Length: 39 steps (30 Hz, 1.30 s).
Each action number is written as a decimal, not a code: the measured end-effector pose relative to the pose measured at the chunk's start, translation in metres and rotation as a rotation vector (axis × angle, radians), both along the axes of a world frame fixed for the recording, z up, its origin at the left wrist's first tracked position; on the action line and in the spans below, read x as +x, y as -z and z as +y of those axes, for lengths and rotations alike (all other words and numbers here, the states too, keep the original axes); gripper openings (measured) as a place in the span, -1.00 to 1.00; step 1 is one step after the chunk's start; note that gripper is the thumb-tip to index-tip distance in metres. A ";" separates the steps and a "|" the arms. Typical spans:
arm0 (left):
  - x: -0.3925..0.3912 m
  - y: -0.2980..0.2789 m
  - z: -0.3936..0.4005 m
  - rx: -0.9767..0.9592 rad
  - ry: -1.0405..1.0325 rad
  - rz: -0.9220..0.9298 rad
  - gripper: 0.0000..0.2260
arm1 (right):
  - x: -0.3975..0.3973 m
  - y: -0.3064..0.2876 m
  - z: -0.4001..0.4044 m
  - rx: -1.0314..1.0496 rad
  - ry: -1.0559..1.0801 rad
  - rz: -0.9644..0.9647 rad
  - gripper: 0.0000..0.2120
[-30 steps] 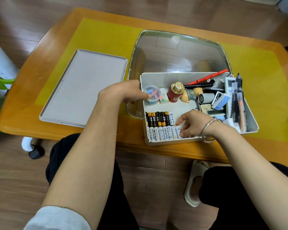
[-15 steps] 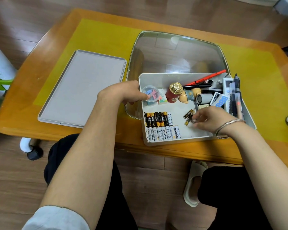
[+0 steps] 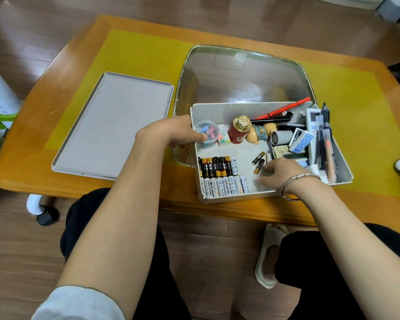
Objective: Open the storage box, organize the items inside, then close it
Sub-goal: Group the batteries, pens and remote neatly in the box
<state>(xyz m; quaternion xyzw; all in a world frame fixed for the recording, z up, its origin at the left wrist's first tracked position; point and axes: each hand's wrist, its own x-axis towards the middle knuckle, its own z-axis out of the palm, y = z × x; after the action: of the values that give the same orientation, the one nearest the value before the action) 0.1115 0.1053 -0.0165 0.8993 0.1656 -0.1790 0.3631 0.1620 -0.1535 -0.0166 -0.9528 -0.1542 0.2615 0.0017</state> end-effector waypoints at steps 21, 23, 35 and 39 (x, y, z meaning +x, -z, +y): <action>0.001 0.003 0.002 0.008 -0.002 -0.007 -0.71 | 0.001 -0.006 0.003 -0.054 -0.074 -0.058 -0.80; 0.001 0.004 0.002 0.012 -0.003 -0.006 -0.71 | 0.002 -0.007 0.000 -0.054 -0.061 -0.032 -0.82; 0.000 0.002 0.002 0.005 -0.009 -0.019 -0.72 | 0.008 0.012 0.015 -0.063 -0.077 -0.315 -0.78; 0.000 0.002 0.001 0.005 -0.012 -0.018 -0.72 | 0.010 0.013 0.020 -0.010 -0.066 -0.297 -0.93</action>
<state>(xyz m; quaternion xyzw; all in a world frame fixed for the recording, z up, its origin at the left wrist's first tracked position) 0.1116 0.1065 -0.0190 0.9007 0.1683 -0.1685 0.3633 0.1719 -0.1337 -0.0296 -0.9754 -0.1829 0.1184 -0.0345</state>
